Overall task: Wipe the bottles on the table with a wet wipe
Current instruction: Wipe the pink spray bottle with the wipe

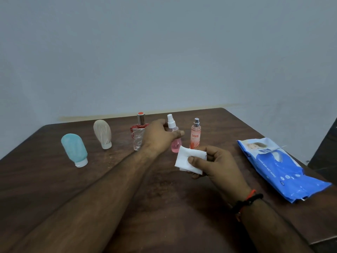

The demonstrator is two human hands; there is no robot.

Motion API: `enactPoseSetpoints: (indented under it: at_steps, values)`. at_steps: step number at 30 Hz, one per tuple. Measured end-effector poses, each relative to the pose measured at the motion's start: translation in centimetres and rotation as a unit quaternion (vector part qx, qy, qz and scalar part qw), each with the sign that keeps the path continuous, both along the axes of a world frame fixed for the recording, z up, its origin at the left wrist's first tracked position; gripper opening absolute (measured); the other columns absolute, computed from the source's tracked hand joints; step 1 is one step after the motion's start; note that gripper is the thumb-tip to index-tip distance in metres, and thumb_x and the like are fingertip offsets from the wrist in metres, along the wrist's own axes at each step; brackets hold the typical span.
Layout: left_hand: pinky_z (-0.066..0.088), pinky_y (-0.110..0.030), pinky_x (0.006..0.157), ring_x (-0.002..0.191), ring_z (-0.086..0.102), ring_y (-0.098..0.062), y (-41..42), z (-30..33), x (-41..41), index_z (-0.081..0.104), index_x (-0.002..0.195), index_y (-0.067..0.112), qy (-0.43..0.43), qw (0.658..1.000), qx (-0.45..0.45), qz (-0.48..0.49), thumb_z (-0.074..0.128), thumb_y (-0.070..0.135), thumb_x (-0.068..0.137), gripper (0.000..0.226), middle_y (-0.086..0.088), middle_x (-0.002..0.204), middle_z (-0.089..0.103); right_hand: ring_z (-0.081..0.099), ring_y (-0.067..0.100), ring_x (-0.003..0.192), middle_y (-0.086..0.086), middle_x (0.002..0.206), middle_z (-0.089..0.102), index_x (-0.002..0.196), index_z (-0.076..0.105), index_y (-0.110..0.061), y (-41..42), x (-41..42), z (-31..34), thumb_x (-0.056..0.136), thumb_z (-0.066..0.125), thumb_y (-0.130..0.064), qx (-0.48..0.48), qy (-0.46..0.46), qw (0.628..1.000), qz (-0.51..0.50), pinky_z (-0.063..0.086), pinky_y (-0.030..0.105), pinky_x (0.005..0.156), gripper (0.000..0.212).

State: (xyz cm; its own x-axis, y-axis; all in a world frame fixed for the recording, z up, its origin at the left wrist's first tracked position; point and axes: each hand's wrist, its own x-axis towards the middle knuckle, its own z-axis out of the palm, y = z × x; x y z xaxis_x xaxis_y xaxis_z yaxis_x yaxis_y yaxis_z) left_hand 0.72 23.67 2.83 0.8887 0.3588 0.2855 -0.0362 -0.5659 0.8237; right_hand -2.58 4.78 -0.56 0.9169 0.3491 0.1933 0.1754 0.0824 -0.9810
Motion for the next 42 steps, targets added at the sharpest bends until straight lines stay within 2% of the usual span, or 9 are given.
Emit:
enactPoseSetpoints:
  at_steps: [7,10,13,16,20,27,34,37,42]
  values:
    - [0.062,-0.037,0.071,0.082,0.074,-0.019,3.6,1.2,-8.7,0.074,0.1,0.01,0.058,0.969,-0.225,-0.084,0.09,0.024,0.061,0.044,-0.004,0.094,0.077,0.071,0.012,0.092,-0.013,0.103,0.072,0.104,0.074,-0.032,2.2,-2.5,0.3,0.088,0.07,-0.01,0.027,-0.076,0.995,-0.053,0.058,0.027,0.059,0.028]
    - [0.06,-0.033,0.063,0.078,0.073,-0.02,5.3,0.9,-11.5,0.075,0.103,0.006,0.1,0.944,-0.299,-0.099,0.086,0.023,0.062,0.046,-0.012,0.098,0.076,0.068,0.005,0.096,-0.019,0.101,0.072,0.101,0.074,-0.038,4.8,-4.1,0.7,0.088,0.068,-0.011,0.005,-0.153,0.984,-0.088,0.06,0.027,0.067,0.03]
    - [0.061,-0.043,0.082,0.097,0.07,-0.029,6.7,0.4,-13.1,0.073,0.11,0.005,0.12,0.925,-0.343,-0.114,0.077,0.02,0.078,0.035,-0.018,0.108,0.074,0.066,0.004,0.096,-0.016,0.101,0.071,0.106,0.074,-0.033,7.5,-5.6,1.1,0.087,0.069,-0.01,-0.04,-0.27,0.954,-0.122,0.057,0.026,0.078,0.03]
    - [0.056,-0.048,0.093,0.107,0.068,-0.032,7.9,0.0,-14.0,0.07,0.115,0.004,0.108,0.91,-0.375,-0.142,0.073,0.023,0.078,0.042,-0.02,0.112,0.072,0.064,0.005,0.104,-0.01,0.11,0.07,0.11,0.074,-0.022,9.5,-6.5,1.0,0.084,0.069,-0.003,-0.083,-0.358,0.919,-0.142,0.056,0.031,0.086,0.032]
    - [0.06,-0.042,0.083,0.102,0.07,-0.026,9.0,-0.3,-14.5,0.071,0.114,0.005,0.08,0.886,-0.417,-0.186,0.073,0.022,0.077,0.041,-0.016,0.111,0.073,0.061,0.012,0.118,-0.002,0.125,0.067,0.121,0.069,-0.015,11.1,-6.9,0.8,0.085,0.068,0.001,-0.13,-0.398,0.894,-0.157,0.053,0.04,0.098,0.04]
    - [0.061,-0.036,0.068,0.091,0.073,-0.027,9.8,-1.2,-14.1,0.075,0.105,0.005,0.013,0.863,-0.469,-0.185,0.072,0.02,0.075,0.034,-0.018,0.104,0.074,0.051,0.006,0.131,-0.001,0.139,0.057,0.136,0.056,-0.015,11.9,-7.9,0.6,0.087,0.054,0.009,-0.139,-0.403,0.903,-0.052,0.044,0.029,0.108,0.055]
    - [0.063,-0.04,0.07,0.097,0.072,-0.032,11.0,-1.3,-14.0,0.077,0.099,0.005,-0.021,0.863,-0.471,-0.182,0.073,0.021,0.072,0.032,-0.021,0.11,0.072,0.056,0.005,0.125,-0.001,0.133,0.06,0.126,0.064,-0.014,10.5,-8.8,0.5,0.079,0.06,0.009,-0.172,-0.463,0.869,-0.029,0.045,0.02,0.105,0.053]
    - [0.063,-0.04,0.073,0.099,0.072,-0.032,11.0,-1.3,-14.1,0.073,0.108,0.003,-0.007,0.873,-0.444,-0.2,0.072,0.02,0.076,0.036,-0.019,0.112,0.072,0.064,0.006,0.115,0.001,0.123,0.068,0.115,0.072,-0.011,9.5,-8.9,0.6,0.08,0.057,-0.001,-0.172,-0.48,0.86,-0.027,0.052,0.022,0.098,0.04]
    - [0.062,-0.043,0.075,0.1,0.071,-0.035,11.1,-1.1,-14.1,0.07,0.112,0.003,-0.018,0.864,-0.457,-0.21,0.07,0.021,0.079,0.038,-0.021,0.115,0.071,0.069,0.002,0.098,-0.003,0.106,0.074,0.105,0.075,-0.01,8.8,-8.5,1.3,0.082,0.05,-0.005,-0.101,-0.46,0.876,-0.103,0.058,0.024,0.082,0.035]
